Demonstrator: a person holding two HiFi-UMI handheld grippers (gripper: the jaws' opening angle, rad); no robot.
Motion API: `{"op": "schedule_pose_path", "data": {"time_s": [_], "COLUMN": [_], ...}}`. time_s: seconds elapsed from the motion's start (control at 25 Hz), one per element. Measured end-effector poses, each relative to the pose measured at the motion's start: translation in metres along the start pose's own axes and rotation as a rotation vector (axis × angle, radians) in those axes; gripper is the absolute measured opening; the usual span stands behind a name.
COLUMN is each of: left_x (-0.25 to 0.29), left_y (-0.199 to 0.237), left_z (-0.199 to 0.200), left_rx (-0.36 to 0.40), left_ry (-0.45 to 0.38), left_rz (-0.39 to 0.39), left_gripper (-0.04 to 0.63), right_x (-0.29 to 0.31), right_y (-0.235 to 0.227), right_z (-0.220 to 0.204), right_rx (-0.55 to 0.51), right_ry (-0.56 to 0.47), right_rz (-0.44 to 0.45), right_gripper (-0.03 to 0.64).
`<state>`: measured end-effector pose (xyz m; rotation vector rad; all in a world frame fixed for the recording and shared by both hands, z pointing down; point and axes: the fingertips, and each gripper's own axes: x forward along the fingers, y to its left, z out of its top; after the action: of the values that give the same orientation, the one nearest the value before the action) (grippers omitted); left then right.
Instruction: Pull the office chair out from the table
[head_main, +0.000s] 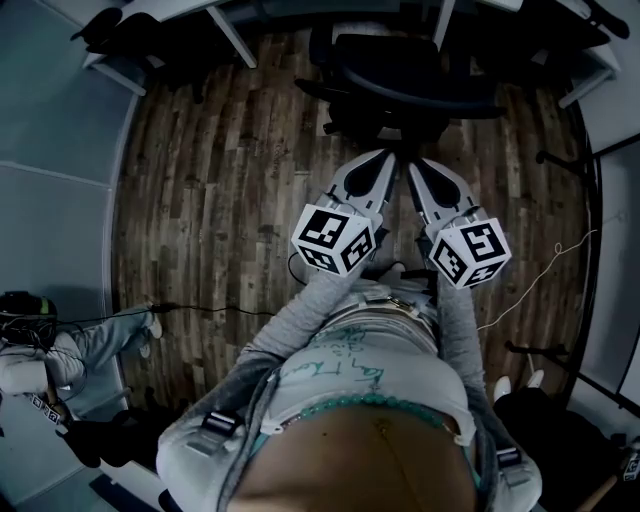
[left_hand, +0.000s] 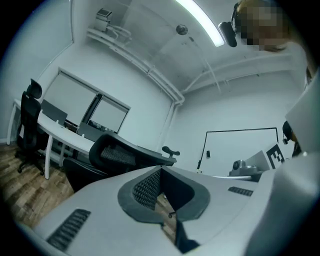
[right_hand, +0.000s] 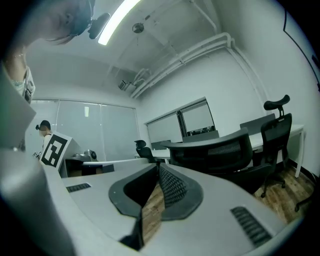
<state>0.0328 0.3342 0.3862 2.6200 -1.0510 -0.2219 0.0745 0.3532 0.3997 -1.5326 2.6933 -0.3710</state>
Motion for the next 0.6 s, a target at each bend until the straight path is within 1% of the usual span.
{"op": "schedule_pose_path", "data": {"time_s": [0.24,0.48,0.6], "left_x": [0.003,0.006,0.008], "left_y": [-0.01,-0.02,-0.027], "left_z": [-0.002,-0.002,0.0], "left_rx": [0.077,0.179,0.224], "left_ry": [-0.001,0.003,0.004], "left_rz": [0.026,0.04,0.039], "left_gripper": [0.011,0.011,0.011], "right_x": [-0.004,-0.012,-0.015], "right_y": [0.0,-0.006,-0.011], "right_z": [0.001,0.003,0.004], "right_rx": [-0.051,-0.065,-0.097], "right_ry": [-0.007,-0.023,-0.02], "right_rz": [0.008,-0.006,-0.029], "right_gripper": [0.031,0.031,0.031]}}
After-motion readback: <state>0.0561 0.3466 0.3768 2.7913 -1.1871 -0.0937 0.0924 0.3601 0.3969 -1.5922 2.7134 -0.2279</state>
